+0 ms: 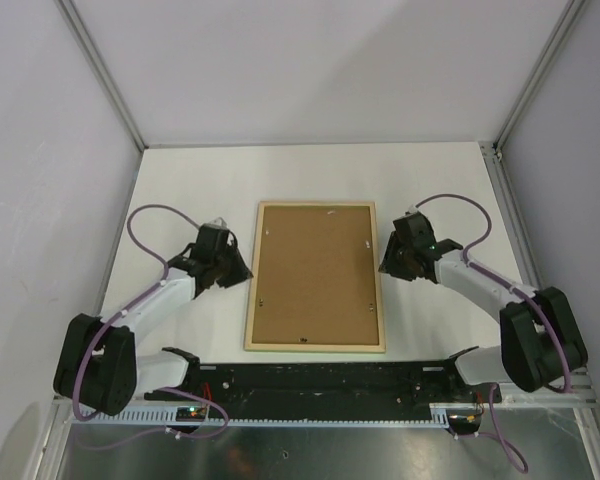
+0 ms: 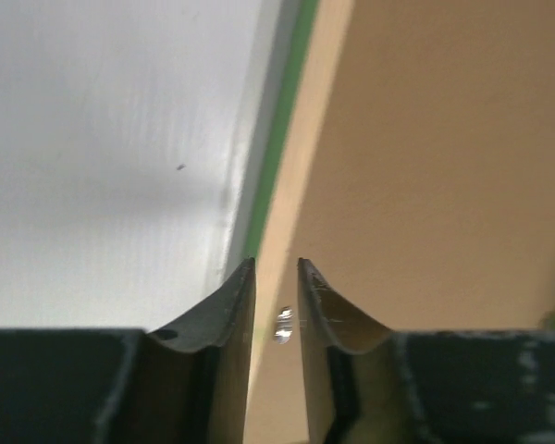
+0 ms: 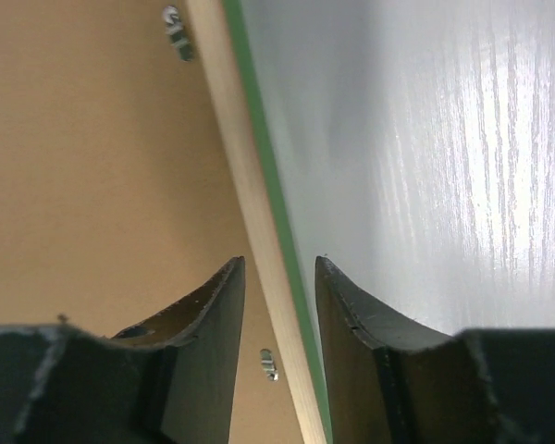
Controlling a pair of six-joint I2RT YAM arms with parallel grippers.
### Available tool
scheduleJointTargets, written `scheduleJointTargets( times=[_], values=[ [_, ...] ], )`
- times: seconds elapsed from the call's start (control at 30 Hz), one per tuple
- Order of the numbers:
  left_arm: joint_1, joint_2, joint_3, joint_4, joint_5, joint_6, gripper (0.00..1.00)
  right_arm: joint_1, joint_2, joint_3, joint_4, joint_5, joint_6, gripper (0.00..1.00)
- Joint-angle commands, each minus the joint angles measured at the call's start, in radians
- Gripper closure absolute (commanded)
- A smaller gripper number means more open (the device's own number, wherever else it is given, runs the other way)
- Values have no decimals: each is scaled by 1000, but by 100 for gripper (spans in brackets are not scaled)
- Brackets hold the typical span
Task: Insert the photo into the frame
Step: Place the photo frame at the center of the board, then press the fastener onto the backboard.
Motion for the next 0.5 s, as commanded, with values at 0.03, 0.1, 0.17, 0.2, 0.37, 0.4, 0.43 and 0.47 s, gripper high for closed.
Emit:
scheduleJointTargets(
  times=[0.03, 0.1, 0.17, 0.2, 0.37, 0.4, 0.43, 0.47],
  values=[
    [9, -8, 124, 17, 8, 70, 63, 31, -93, 8, -28, 17, -41, 53],
    [10, 30, 140, 16, 5, 90, 62, 63, -105, 5, -40, 37, -42, 48],
    [9, 64, 147, 17, -6, 103, 61, 94, -124, -2, -46, 61, -38, 44],
    [9, 75, 150, 17, -13, 106, 61, 107, -131, -8, -47, 74, -36, 42],
    [9, 115, 148, 27, -14, 110, 61, 133, -157, -53, -22, 85, -31, 36],
    [9, 119, 145, 30, -12, 108, 61, 136, -158, -64, -17, 83, -29, 36],
    [8, 124, 142, 34, -10, 107, 61, 140, -157, -72, -13, 81, -27, 35],
    [7, 129, 137, 37, -9, 106, 61, 145, -157, -82, -8, 81, -24, 34]
  ],
)
